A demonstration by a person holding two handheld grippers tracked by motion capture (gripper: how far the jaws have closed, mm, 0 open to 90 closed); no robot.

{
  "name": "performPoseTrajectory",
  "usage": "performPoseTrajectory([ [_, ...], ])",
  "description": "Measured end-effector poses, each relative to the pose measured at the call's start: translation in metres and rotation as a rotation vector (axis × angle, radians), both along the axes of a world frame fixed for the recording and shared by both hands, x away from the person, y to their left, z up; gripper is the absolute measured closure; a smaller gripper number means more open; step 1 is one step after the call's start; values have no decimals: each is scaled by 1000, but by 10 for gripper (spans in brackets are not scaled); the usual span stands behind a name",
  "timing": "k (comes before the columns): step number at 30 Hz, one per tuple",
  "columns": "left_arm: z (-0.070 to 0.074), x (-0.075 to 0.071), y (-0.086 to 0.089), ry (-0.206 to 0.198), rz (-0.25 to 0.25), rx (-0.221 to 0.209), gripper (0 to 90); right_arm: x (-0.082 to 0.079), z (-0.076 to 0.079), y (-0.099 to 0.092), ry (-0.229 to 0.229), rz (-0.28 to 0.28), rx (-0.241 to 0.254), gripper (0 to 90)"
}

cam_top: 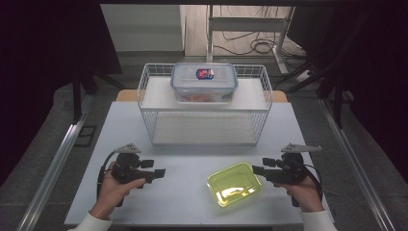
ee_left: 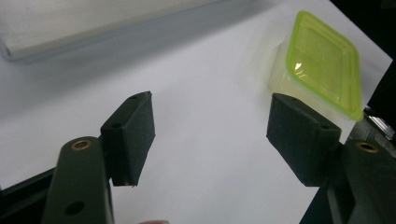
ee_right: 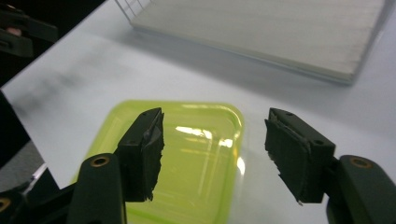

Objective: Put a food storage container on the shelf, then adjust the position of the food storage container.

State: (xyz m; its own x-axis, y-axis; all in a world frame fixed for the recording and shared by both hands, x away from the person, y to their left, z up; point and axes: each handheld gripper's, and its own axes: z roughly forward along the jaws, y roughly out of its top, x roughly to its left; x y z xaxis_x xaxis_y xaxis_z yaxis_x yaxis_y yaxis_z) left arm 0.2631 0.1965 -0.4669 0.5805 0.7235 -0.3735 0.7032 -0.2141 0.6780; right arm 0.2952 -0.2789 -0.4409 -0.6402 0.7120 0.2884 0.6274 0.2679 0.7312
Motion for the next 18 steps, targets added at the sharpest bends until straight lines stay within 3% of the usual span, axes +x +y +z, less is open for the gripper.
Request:
performPoseTrajectory([
  [9, -7, 0, 4, 18, 7, 23, 310, -16, -5, -14, 6, 1, -31, 404],
  [11, -8, -1, 6, 19, 10, 25, 307, -22, -4, -16, -2, 12, -31, 462],
  [14, -9, -1, 7, 24, 10, 28, 305, -33, -3, -15, -21, 79, -49, 568],
  [18, -11, 0, 6, 33, 4, 35, 299, -43, -5, -7, -14, 146, -82, 735],
])
